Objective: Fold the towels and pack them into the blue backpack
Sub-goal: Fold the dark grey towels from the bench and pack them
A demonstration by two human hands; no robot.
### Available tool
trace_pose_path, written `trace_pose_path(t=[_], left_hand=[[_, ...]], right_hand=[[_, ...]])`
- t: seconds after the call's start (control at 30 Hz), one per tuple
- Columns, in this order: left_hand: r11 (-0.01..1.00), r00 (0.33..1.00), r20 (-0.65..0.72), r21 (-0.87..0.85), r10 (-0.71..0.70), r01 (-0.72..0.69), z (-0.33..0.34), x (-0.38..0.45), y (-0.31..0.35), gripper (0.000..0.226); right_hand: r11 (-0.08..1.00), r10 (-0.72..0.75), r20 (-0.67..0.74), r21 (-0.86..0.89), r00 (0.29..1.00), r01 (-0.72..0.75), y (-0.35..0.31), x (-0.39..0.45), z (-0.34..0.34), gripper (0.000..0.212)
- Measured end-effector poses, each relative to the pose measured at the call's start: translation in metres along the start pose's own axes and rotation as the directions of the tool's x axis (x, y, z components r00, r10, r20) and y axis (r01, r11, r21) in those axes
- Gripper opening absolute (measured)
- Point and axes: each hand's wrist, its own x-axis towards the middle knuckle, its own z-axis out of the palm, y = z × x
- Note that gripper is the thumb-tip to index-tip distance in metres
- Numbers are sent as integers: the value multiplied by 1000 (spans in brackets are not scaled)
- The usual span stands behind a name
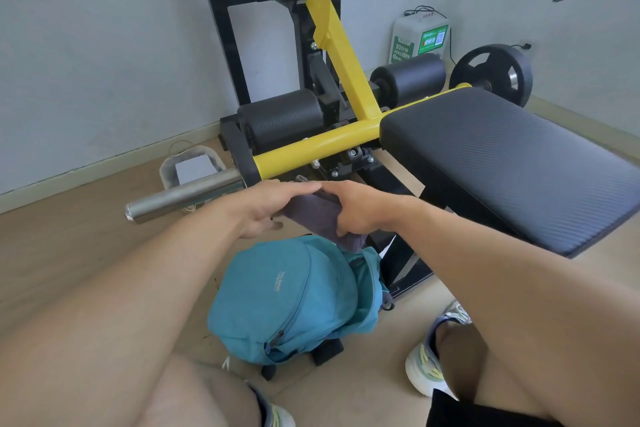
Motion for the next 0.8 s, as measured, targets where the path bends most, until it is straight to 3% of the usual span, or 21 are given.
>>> trace_pose_path(t=[0.03,0.07,0.23,0.4,0.67,0.8], left_hand=[[998,998,4,1,64,-64,-6,3,-5,91],[994,994,11,11,113,-113,-9,5,-9,96],[956,967,-102,206,233,-209,-9,11,-18,65],[892,887,-247,338,391,-299,-3,19,-11,52],[803,778,-325,479,538,-355,-7,27,-16,59],[789,783,-324,526,531,-318,-12,32,-21,37]], right_hand=[[999,-19,24,37,1000,18,2,-1,-3,77],[997,-36,47,69,998,33,3,-2,-5,74],[988,-53,56,147,997,44,9,-3,-7,67],[963,-64,-28,261,998,69,1,1,7,50],[994,-108,-179,16,978,113,-6,11,25,55],[990,-69,-125,-133,990,52,2,19,28,54]])
